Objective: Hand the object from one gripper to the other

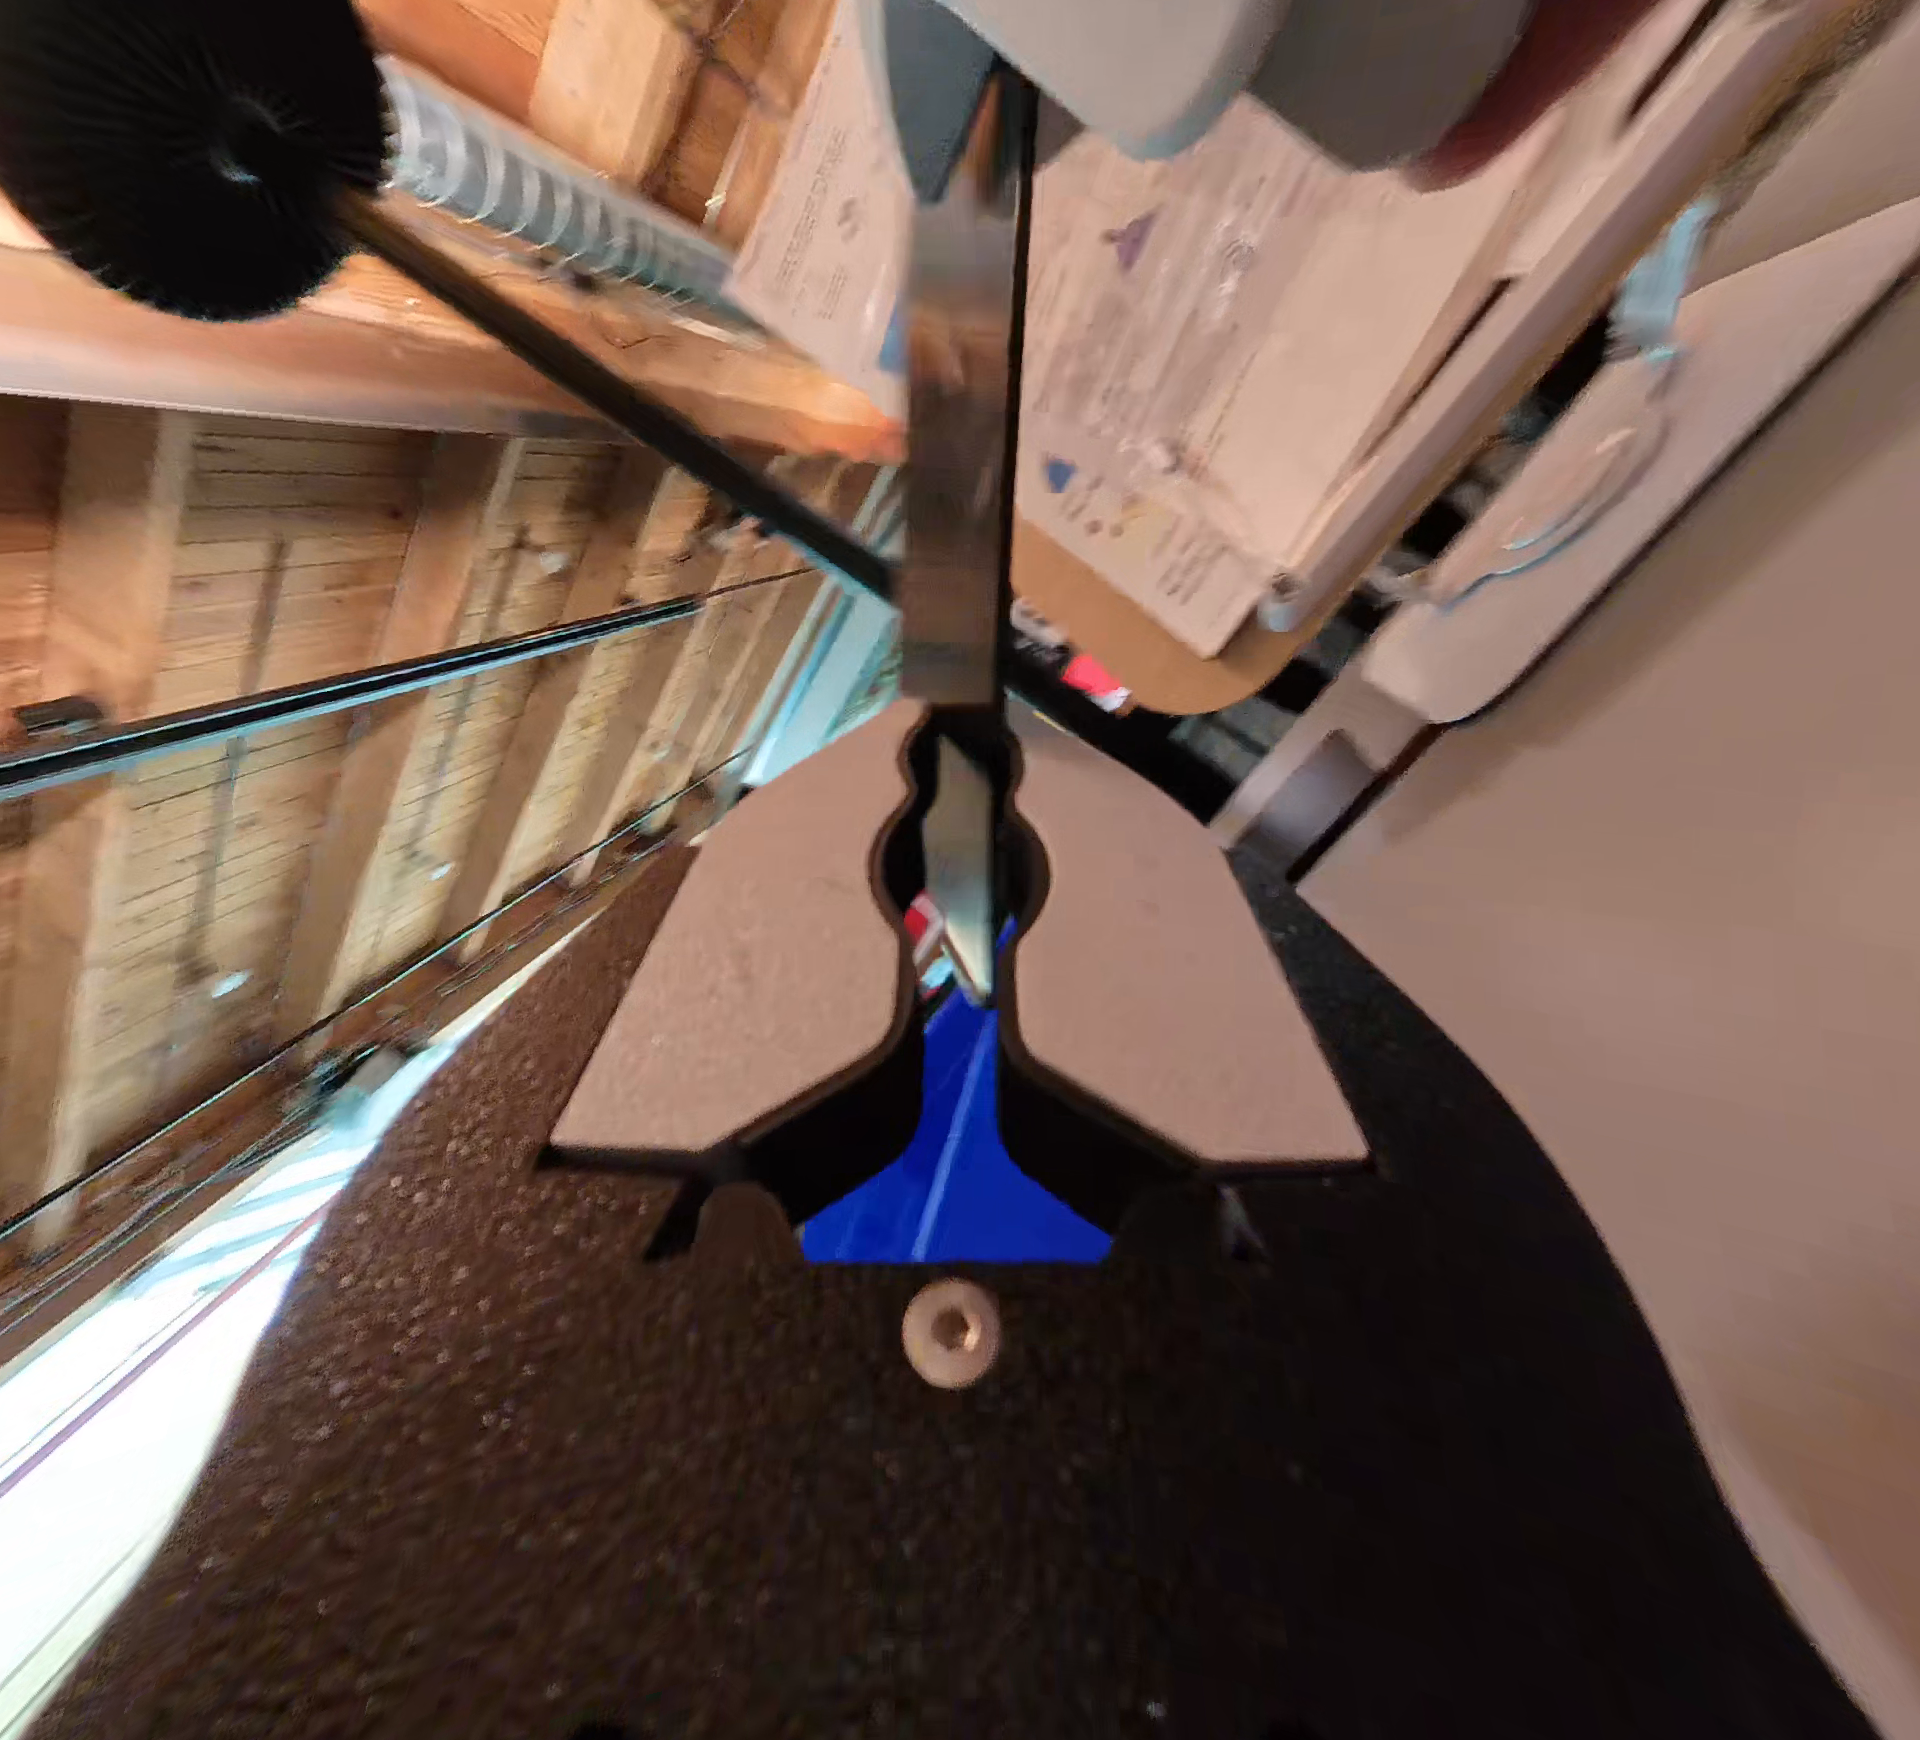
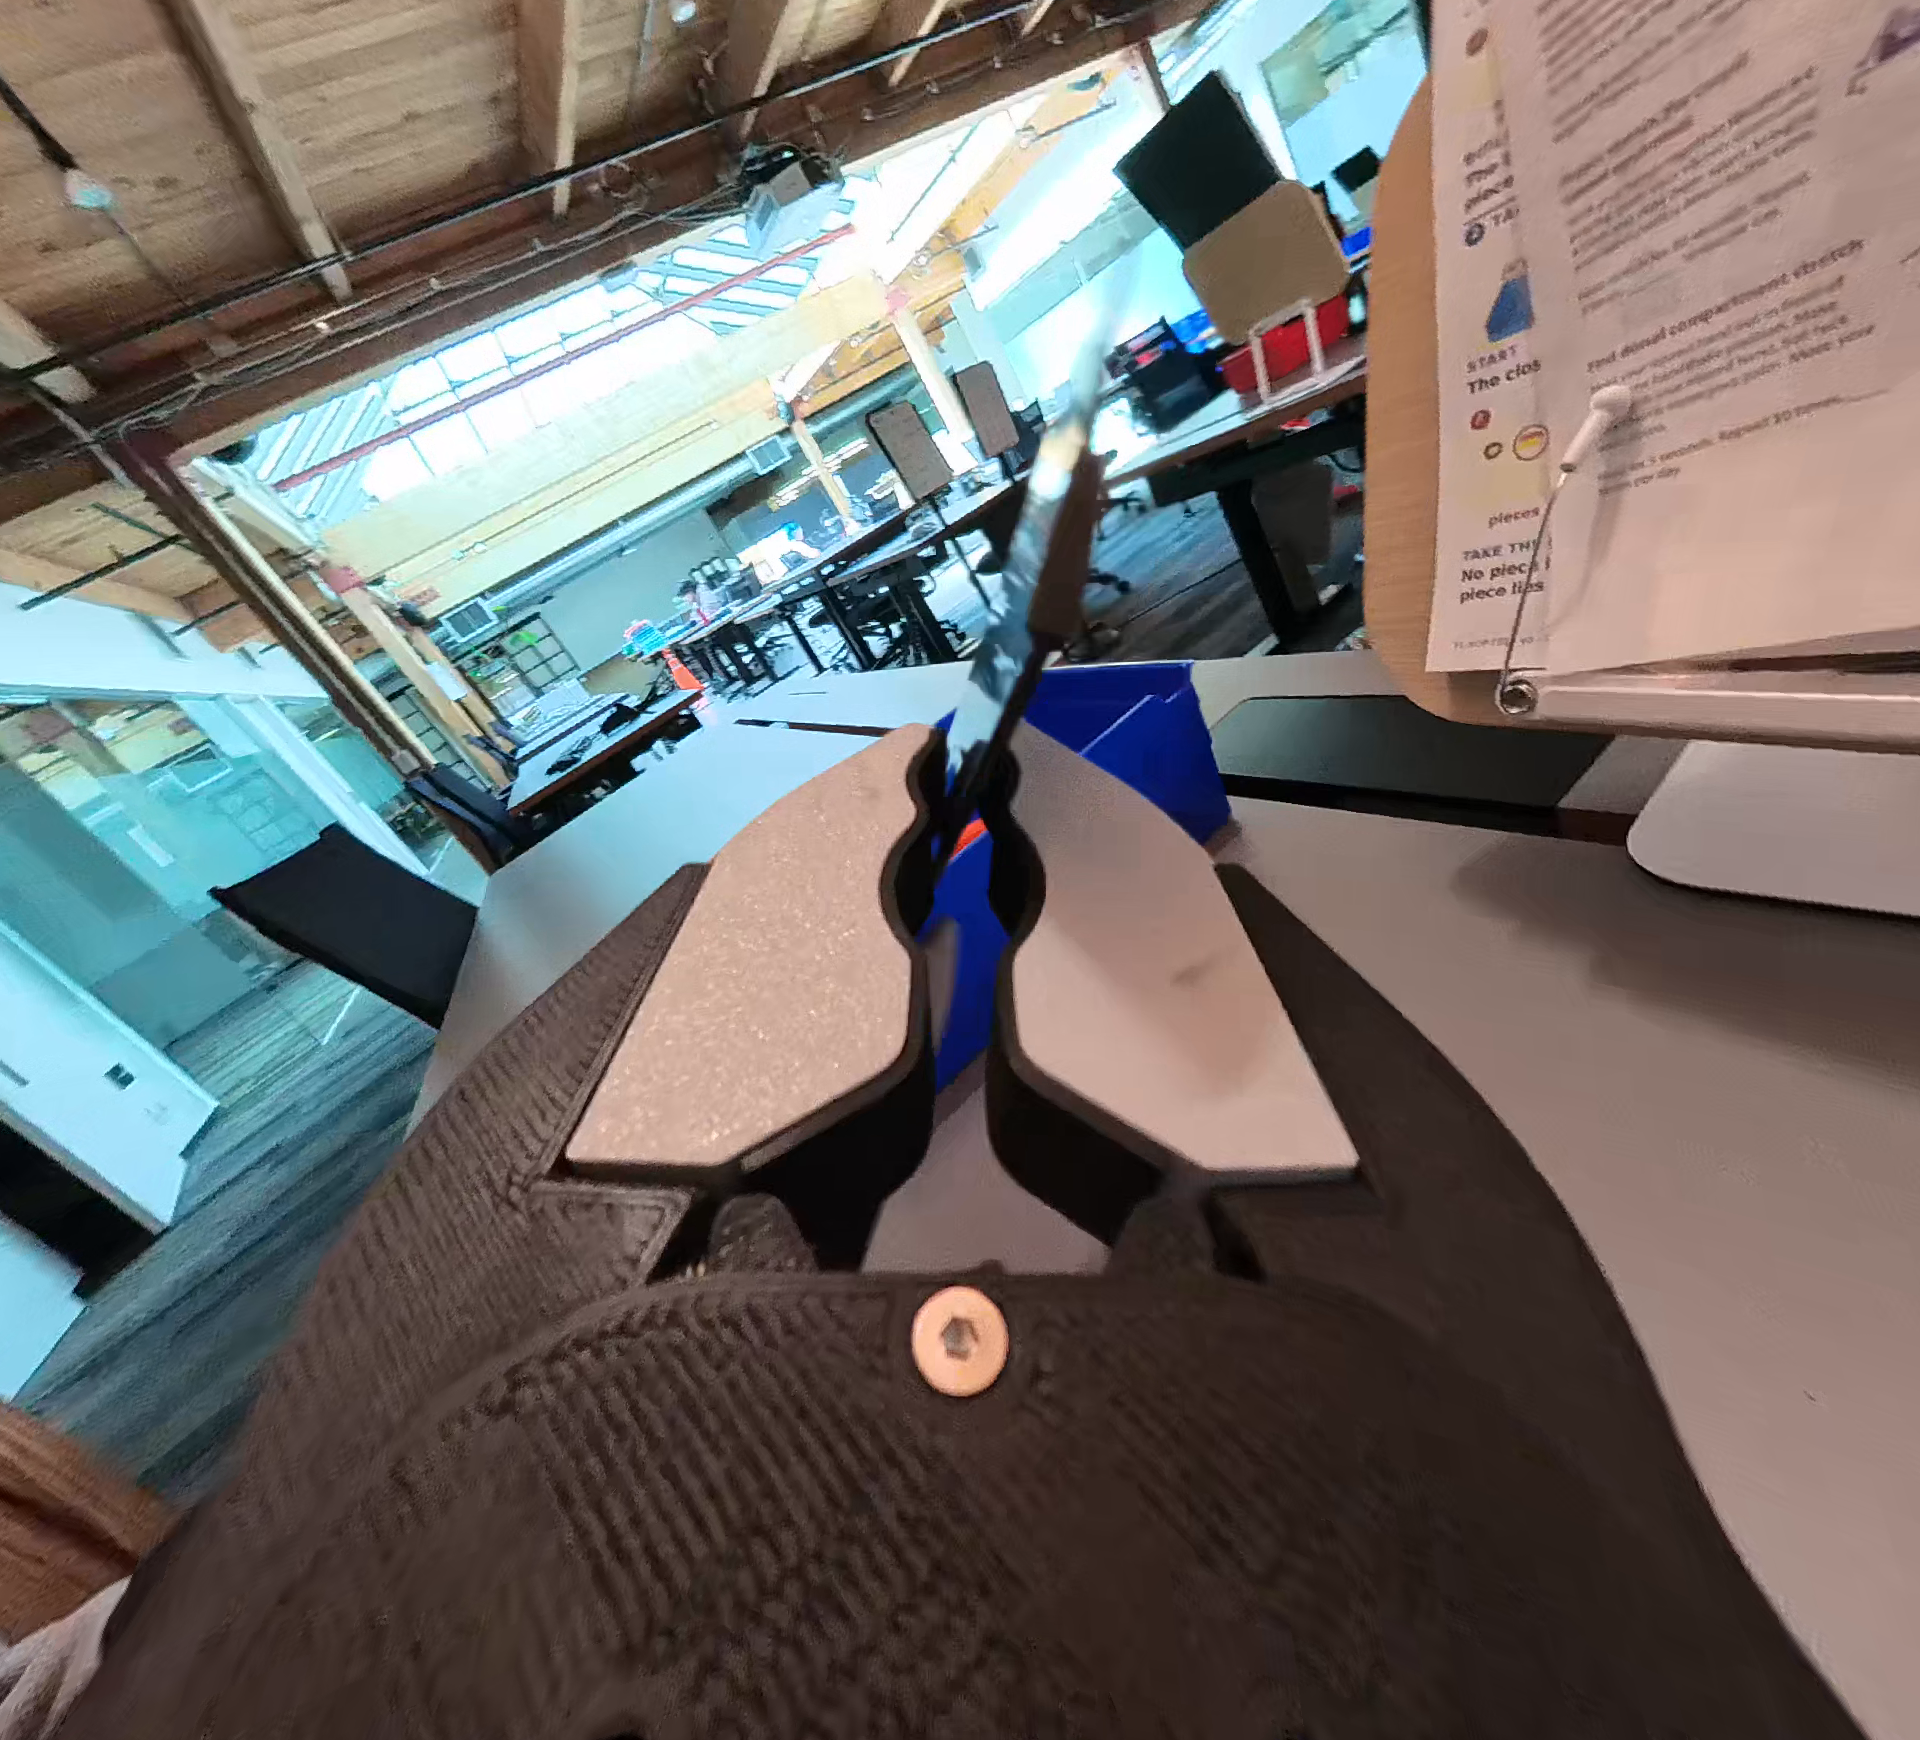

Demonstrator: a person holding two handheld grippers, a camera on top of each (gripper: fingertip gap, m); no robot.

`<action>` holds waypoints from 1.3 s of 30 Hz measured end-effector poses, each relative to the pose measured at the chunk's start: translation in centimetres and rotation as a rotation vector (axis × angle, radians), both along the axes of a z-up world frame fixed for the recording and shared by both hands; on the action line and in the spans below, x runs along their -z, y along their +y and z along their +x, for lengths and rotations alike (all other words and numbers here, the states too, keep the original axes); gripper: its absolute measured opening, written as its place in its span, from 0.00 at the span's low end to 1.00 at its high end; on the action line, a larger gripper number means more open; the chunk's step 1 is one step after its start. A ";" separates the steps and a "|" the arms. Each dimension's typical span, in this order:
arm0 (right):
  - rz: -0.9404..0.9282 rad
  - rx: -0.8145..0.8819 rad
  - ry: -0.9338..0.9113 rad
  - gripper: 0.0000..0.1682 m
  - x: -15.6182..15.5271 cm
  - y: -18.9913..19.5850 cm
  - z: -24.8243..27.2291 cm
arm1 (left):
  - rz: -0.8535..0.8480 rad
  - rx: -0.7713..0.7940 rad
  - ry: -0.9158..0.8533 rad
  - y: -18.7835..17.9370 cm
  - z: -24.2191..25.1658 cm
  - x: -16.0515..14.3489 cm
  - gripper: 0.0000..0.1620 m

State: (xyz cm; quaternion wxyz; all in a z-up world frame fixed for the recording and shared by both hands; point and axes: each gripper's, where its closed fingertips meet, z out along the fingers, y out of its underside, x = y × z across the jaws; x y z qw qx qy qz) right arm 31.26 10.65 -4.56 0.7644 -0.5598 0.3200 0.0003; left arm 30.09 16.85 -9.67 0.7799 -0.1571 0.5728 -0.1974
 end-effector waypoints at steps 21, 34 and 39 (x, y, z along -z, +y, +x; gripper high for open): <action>-0.315 -0.267 -0.201 0.01 0.7 -1.3 -1.7 | -0.637 0.448 0.549 -5.4 2.0 6.1 0.59; -0.156 0.140 -0.187 0.70 -0.3 -0.7 1.3 | -0.216 -0.067 0.276 1.5 2.7 4.0 0.56; 0.062 0.018 0.107 0.71 0.5 0.2 1.0 | 0.042 -0.251 0.073 2.7 1.5 1.2 0.55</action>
